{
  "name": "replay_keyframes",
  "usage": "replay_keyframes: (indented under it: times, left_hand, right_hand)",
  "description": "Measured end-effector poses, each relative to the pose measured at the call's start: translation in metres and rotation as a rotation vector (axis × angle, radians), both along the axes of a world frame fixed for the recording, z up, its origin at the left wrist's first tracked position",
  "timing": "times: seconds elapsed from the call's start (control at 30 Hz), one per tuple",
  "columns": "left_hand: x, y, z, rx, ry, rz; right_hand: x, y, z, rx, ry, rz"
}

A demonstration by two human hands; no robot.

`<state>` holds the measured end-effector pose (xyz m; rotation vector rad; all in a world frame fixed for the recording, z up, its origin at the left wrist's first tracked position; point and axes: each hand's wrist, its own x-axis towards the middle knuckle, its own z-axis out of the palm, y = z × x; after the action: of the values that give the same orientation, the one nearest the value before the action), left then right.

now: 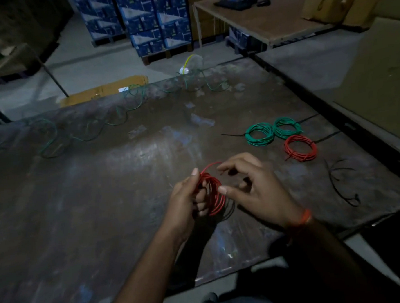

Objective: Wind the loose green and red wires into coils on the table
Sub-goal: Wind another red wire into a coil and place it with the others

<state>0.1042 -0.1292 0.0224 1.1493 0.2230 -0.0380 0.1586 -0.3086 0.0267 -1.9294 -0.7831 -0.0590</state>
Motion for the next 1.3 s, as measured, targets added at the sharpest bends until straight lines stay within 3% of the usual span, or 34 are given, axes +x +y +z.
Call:
replay_keyframes:
  times: [0.17, 0.27, 0.37, 0.43, 0.53, 0.6, 0.7, 0.83, 0.9, 0.97, 1.03, 1.1, 1.13, 1.23, 1.3]
  left_hand:
    - [0.017, 0.011, 0.007, -0.076, 0.031, -0.074]
    - [0.021, 0.019, 0.009, -0.137, 0.023, -0.144]
    - [0.026, 0.028, 0.011, -0.213, 0.037, -0.197]
    - [0.029, 0.031, 0.010, -0.128, 0.020, -0.170]
    - [0.028, 0.027, 0.002, 0.159, -0.077, -0.087]
    - [0.025, 0.023, -0.007, 0.247, -0.114, -0.060]
    - [0.029, 0.021, -0.016, 0.406, -0.203, -0.092]
    - [0.052, 0.017, -0.016, 0.571, -0.247, -0.037]
    - [0.062, 0.010, -0.020, 0.586, -0.224, -0.059]
    - [0.068, -0.003, -0.020, 0.584, -0.204, -0.124]
    - [0.075, -0.021, -0.018, 0.508, -0.150, -0.162]
    - [0.083, -0.041, -0.009, 0.328, -0.078, -0.141]
    - [0.086, -0.050, -0.004, 0.262, -0.063, -0.120]
    - [0.094, -0.072, 0.006, 0.208, -0.049, -0.072]
    - [0.097, -0.086, 0.007, 0.237, -0.026, -0.040]
  right_hand:
    - [0.006, 0.019, 0.000, 0.073, -0.100, -0.261]
    - [0.011, 0.030, 0.004, -0.004, -0.143, -0.140]
    - [0.008, 0.044, -0.002, -0.023, -0.019, -0.073]
    - [0.003, 0.053, -0.012, 0.030, -0.018, -0.166]
    - [-0.007, 0.063, -0.029, 0.051, -0.046, -0.285]
    - [-0.011, 0.065, -0.035, 0.119, 0.043, -0.302]
    - [-0.008, 0.058, -0.032, 0.201, 0.198, -0.234]
    - [0.017, 0.024, -0.025, 0.096, 0.220, -0.128]
    - [0.037, -0.001, -0.020, -0.096, 0.063, -0.118]
    - [0.057, -0.022, -0.014, -0.298, -0.223, -0.206]
    - [0.075, -0.035, -0.011, -0.351, -0.333, -0.308]
    - [0.084, -0.043, -0.015, -0.285, -0.194, -0.318]
    - [0.088, -0.047, -0.019, -0.195, 0.001, -0.267]
    - [0.093, -0.063, -0.022, 0.348, 0.796, -0.037]
    - [0.097, -0.078, -0.030, 0.488, 1.013, 0.096]
